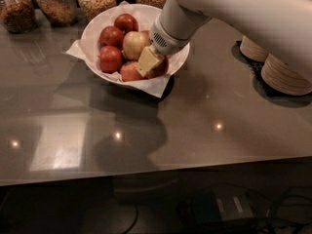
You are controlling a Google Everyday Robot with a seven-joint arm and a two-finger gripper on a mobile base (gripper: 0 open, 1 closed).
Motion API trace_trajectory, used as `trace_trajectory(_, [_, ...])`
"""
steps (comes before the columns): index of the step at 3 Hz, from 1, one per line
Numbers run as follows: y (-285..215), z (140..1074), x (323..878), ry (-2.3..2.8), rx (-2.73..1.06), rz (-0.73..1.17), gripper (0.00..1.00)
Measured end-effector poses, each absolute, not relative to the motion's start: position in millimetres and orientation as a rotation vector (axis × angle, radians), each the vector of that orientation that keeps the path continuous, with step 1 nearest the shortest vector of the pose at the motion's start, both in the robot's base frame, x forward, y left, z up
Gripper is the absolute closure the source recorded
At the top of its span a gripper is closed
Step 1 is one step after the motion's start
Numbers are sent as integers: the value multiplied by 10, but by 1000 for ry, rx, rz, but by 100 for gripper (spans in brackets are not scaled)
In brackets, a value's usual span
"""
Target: Pick apple from white bowl
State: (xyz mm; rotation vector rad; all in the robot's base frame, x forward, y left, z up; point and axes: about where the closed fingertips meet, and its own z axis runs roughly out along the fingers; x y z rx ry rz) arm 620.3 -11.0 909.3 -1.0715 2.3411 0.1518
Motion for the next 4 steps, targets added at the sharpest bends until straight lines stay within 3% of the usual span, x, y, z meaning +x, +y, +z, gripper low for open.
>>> trace_trajectory(4, [-270,9962,6255,2131,-1264,117,100])
